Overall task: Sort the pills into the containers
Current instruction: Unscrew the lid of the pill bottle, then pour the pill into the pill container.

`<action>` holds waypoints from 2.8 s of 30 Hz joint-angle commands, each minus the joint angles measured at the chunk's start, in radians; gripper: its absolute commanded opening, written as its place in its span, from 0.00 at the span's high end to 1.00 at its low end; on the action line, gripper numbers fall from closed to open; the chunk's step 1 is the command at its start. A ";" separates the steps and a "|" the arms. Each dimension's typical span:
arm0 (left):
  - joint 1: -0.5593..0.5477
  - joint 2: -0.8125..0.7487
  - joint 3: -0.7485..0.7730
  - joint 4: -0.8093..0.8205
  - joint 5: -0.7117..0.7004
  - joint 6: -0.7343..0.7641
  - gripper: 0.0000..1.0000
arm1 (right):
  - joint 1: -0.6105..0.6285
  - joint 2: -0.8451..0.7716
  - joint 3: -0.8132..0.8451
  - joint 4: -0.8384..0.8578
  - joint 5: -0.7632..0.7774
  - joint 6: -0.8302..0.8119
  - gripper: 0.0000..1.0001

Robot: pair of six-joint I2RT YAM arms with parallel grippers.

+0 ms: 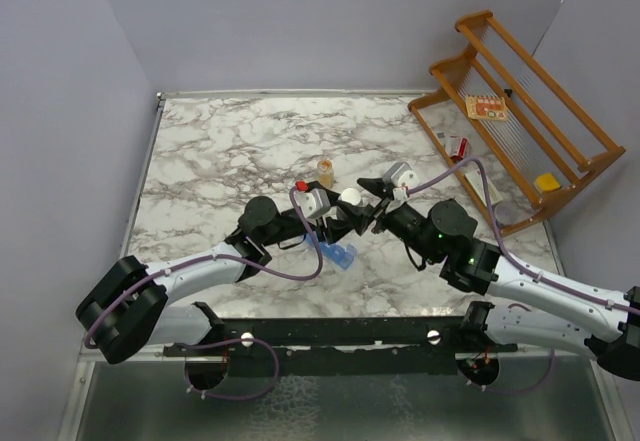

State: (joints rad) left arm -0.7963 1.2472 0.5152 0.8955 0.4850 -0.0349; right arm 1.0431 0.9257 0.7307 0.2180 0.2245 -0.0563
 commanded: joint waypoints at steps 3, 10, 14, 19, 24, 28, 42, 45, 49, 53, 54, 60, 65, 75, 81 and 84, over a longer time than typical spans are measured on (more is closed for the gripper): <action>-0.005 -0.018 0.011 0.013 -0.015 0.007 1.00 | -0.005 0.002 -0.007 0.021 0.038 0.001 0.39; -0.005 -0.027 0.012 0.014 -0.007 0.002 1.00 | -0.005 -0.005 -0.024 0.032 0.049 0.002 0.42; -0.006 -0.039 0.013 0.013 -0.002 -0.002 1.00 | -0.006 -0.012 -0.030 0.036 0.047 0.000 0.45; -0.005 -0.032 0.013 0.013 -0.002 -0.002 1.00 | -0.005 -0.028 -0.033 0.050 0.025 0.004 0.46; -0.006 -0.027 0.013 0.013 -0.002 -0.005 1.00 | -0.005 -0.017 -0.019 0.048 0.006 -0.002 0.63; -0.006 -0.031 0.014 0.013 0.003 -0.001 1.00 | -0.005 -0.017 -0.016 0.053 -0.010 -0.008 0.74; -0.005 -0.069 -0.011 0.013 0.169 0.008 1.00 | -0.005 -0.133 -0.020 0.034 -0.140 -0.141 0.83; -0.006 -0.071 -0.012 0.013 0.213 0.005 1.00 | -0.005 -0.148 -0.002 -0.001 -0.185 -0.175 0.83; -0.006 -0.071 -0.011 0.013 0.286 0.005 1.00 | -0.005 -0.150 0.018 -0.043 -0.241 -0.207 0.83; -0.004 -0.068 -0.009 0.014 0.364 0.009 1.00 | -0.006 -0.139 0.036 -0.067 -0.286 -0.214 0.83; -0.006 -0.068 -0.010 0.015 0.367 0.008 1.00 | -0.005 -0.135 0.040 -0.072 -0.286 -0.216 0.84; -0.005 -0.069 -0.025 0.016 0.330 0.010 1.00 | -0.005 -0.163 0.010 0.014 -0.093 -0.215 0.84; -0.005 -0.065 -0.036 0.016 0.265 0.013 1.00 | -0.005 -0.145 0.004 0.052 0.209 -0.235 0.84; -0.005 -0.084 -0.076 -0.019 0.041 0.019 1.00 | -0.015 -0.073 -0.038 0.034 0.363 -0.169 0.84; -0.005 -0.149 -0.117 -0.081 -0.042 0.039 1.00 | -0.066 0.007 -0.032 0.002 0.374 -0.094 0.88; -0.004 -0.179 -0.139 -0.110 -0.075 0.047 1.00 | -0.085 0.069 -0.018 -0.018 0.348 -0.051 0.88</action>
State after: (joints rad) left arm -0.7990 1.1194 0.4004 0.8242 0.4965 -0.0124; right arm 0.9844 0.9295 0.7017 0.2321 0.5568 -0.1864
